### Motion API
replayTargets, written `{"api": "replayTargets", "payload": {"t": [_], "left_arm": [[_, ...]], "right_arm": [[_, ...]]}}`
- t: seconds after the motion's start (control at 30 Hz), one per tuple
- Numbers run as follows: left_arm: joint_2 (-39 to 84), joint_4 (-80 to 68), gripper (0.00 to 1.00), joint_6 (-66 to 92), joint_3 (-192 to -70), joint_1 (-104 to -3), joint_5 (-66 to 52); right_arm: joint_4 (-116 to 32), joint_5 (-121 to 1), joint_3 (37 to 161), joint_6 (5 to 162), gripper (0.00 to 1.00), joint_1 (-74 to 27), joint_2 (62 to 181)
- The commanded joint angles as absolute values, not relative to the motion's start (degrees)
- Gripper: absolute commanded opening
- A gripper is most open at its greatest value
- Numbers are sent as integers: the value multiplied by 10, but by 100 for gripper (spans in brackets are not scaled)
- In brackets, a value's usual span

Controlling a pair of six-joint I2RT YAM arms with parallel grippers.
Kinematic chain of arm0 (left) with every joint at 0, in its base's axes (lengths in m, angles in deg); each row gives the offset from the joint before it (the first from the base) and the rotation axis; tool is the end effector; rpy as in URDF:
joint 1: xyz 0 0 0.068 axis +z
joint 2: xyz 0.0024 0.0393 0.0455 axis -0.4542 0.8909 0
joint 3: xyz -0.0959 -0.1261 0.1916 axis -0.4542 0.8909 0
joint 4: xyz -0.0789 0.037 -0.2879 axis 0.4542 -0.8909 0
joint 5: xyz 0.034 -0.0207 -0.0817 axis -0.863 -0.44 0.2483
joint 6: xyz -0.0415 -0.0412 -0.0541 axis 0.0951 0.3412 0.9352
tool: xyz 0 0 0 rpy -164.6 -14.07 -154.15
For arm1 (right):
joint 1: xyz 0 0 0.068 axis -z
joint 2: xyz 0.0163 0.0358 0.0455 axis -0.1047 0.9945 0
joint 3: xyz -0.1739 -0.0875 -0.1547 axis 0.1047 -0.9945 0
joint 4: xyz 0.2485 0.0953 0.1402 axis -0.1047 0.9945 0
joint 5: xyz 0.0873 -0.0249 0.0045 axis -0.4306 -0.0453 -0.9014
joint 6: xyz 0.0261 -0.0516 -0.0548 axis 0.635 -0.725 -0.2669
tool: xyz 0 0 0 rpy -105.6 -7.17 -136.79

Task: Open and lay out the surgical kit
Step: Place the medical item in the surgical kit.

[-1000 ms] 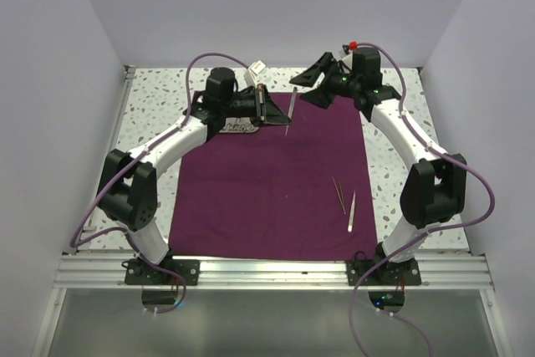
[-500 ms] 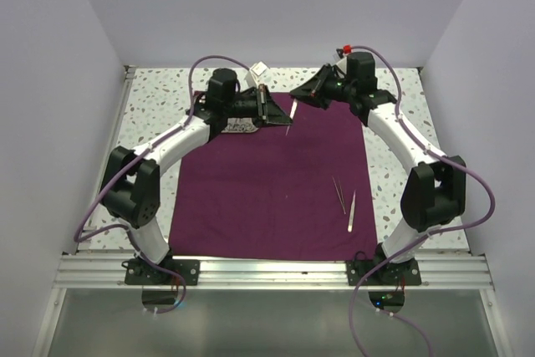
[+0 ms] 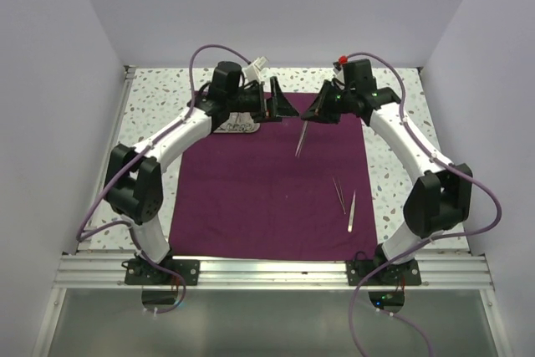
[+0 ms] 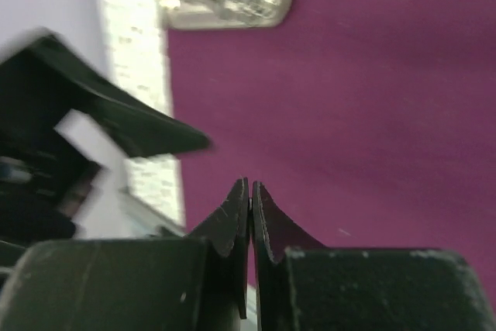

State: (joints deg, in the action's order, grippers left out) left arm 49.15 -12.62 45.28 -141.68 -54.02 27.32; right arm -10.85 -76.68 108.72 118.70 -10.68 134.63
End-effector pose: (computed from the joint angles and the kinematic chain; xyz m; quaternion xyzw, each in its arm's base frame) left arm 0.4022 -0.2569 0.2545 0.0771 0.8043 -0.5410 0.2335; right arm 0.4072 0.1519 0.2766 0.1072 0.8859 0.3692 0.2597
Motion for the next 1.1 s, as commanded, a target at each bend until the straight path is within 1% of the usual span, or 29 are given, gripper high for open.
{"api": "replayTargets", "payload": {"t": [0.0,0.17,0.27,0.3,0.47,0.77,0.87,0.9,0.97,1.0,1.07], "left_arm": [[471,-242,100,345,-1453,-528,206],[444,-317,100,289,-1434,-478,135],[442,-357,100,255,-1434,-452,93],[442,-364,100,250,-1435,-448,64],[453,-394,100,227,-1447,-431,22],[488,-408,100,228,-1479,-428,-9],[512,-428,100,226,-1509,-428,-34],[519,-434,100,225,-1528,-428,-57],[549,-454,99,220,-1549,-428,-94],[558,-460,99,217,-1571,-428,-108],[581,-475,99,209,-1592,-428,-133]], "right_arm": [[65,-659,1094,1051,0,-106,1296],[169,-531,1013,1005,0,-106,1266],[181,-504,971,1010,0,-106,1240],[173,-498,936,1018,0,-106,1234],[93,-487,817,1051,0,-105,1204],[20,-410,779,1058,0,-106,1245],[19,-410,789,1055,16,-106,1246],[23,-409,794,1054,26,-106,1246],[35,-404,802,1051,35,-105,1237],[39,-403,805,1049,45,-106,1231],[47,-401,813,1048,54,-105,1216]]}}
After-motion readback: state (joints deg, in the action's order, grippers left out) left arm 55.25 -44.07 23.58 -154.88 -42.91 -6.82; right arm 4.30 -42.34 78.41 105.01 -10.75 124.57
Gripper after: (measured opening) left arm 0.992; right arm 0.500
